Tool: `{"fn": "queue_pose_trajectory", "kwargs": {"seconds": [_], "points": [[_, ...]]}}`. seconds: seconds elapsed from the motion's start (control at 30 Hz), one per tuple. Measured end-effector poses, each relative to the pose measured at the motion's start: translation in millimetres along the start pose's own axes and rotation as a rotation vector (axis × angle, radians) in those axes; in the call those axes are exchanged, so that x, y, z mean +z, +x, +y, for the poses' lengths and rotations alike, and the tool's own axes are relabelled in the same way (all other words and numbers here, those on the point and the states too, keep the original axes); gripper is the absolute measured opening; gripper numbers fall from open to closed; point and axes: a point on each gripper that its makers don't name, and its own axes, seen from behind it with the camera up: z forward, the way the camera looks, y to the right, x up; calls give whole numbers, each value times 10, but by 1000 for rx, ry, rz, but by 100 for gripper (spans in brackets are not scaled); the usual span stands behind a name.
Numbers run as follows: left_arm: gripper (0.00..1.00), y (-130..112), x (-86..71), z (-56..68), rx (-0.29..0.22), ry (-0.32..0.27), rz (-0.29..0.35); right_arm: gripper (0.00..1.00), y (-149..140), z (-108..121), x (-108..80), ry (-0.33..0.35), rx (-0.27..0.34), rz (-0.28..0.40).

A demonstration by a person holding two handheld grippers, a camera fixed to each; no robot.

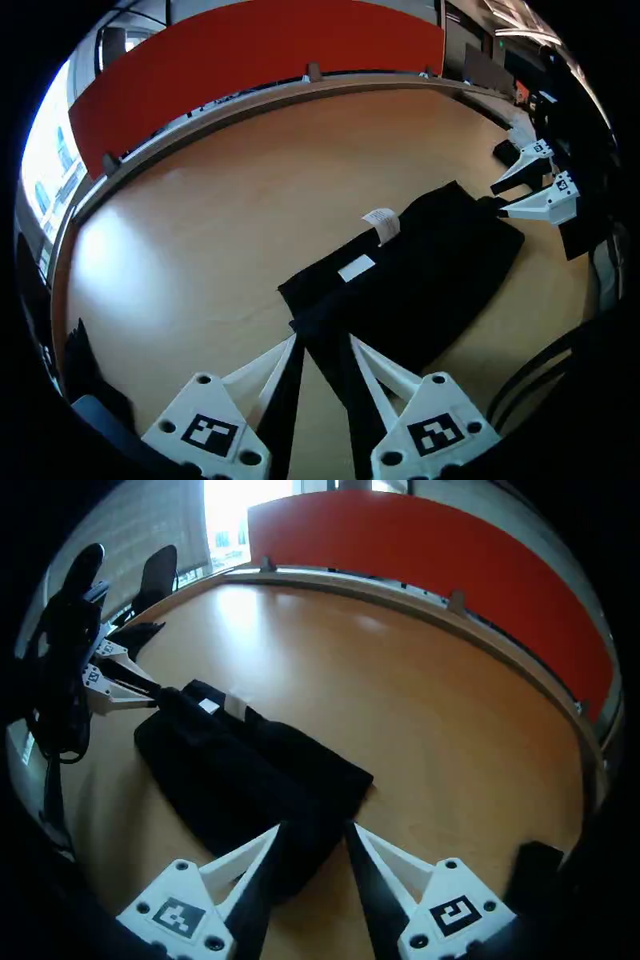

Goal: Fold towel

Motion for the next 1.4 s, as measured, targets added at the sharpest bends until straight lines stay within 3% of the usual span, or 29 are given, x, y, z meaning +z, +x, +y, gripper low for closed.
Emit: {"fn": "queue_pose_trajectory", "kwargs": {"seconds": [0.2,0.53,1.4], "points": [[38,-24,50,-54,18,22,-7,67,11,71,43,-23,-18,2],[40,17,88,-156,26,48,-1,74,98,180,91,-50,-16,8],[40,268,56,-372,2,92,39,75,323,398,124,-107,-7,45]]}}
